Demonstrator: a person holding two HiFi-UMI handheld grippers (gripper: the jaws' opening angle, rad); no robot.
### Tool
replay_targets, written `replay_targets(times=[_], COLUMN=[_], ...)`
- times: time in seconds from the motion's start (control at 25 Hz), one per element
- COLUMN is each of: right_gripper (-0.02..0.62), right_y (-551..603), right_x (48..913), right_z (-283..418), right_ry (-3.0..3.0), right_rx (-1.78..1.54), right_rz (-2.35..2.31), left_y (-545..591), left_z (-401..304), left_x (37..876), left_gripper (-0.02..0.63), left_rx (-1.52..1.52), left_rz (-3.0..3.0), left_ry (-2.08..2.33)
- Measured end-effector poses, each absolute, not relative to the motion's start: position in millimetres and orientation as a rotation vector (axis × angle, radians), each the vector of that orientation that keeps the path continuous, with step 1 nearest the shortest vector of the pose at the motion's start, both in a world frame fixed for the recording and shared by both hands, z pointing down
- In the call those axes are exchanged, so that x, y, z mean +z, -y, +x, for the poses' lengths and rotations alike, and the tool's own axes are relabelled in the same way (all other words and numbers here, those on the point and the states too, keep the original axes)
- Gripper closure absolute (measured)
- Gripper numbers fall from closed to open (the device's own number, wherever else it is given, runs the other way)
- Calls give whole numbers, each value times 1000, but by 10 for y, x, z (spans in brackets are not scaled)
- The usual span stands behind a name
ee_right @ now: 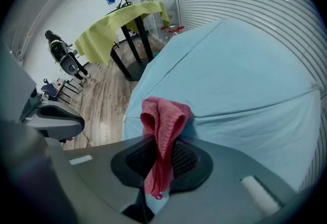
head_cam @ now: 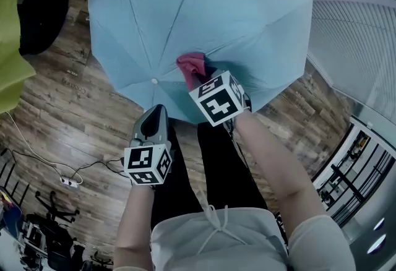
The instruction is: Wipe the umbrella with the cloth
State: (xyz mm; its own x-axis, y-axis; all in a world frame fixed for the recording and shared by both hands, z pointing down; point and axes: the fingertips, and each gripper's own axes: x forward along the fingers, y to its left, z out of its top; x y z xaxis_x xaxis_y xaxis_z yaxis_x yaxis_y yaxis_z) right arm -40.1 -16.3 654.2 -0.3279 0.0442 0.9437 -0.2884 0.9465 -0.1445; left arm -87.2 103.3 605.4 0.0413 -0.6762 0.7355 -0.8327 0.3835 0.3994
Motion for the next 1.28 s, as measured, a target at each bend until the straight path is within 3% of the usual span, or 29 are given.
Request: replay_targets(times=[1.28], right_gripper=[535], right_y=[2189], right_x=[5700], right_z=[754], right_ry=[1994], right_rx=[353], right_rz=[300], left_y=[860], left_z=[329], left_x=[5797], left_gripper=[600], left_rx=[256], left_rz=[1486], left_ry=[1615])
